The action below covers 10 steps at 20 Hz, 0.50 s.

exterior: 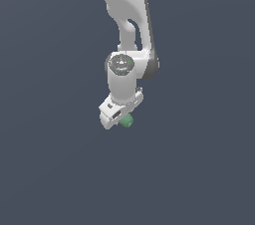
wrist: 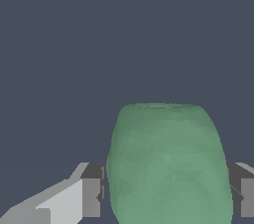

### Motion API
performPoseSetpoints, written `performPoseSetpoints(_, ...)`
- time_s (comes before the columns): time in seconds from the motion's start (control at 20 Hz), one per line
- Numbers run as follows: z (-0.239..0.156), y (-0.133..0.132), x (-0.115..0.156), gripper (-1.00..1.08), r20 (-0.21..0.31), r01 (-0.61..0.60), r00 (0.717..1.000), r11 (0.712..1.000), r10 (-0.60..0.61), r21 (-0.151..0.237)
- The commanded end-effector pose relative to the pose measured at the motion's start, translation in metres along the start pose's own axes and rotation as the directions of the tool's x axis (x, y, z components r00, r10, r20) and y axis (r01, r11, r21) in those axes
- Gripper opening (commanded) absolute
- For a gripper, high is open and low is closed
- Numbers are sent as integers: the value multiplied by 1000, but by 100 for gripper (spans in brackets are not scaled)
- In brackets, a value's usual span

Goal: Pick up the object and move it to a goal position.

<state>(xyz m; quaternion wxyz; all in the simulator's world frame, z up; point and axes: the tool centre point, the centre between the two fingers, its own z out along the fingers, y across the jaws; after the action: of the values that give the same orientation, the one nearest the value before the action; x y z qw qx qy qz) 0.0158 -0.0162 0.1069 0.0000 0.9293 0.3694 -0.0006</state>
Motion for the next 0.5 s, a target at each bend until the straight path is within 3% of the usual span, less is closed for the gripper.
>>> performPoseSetpoints(0.0, -22, 4, -15, -100, -1, -1, 1000, 1000, 1, -1)
performPoseSetpoints(0.45, -112, 20, -78, -100, -2, 0, 1000, 1000, 0, 0)
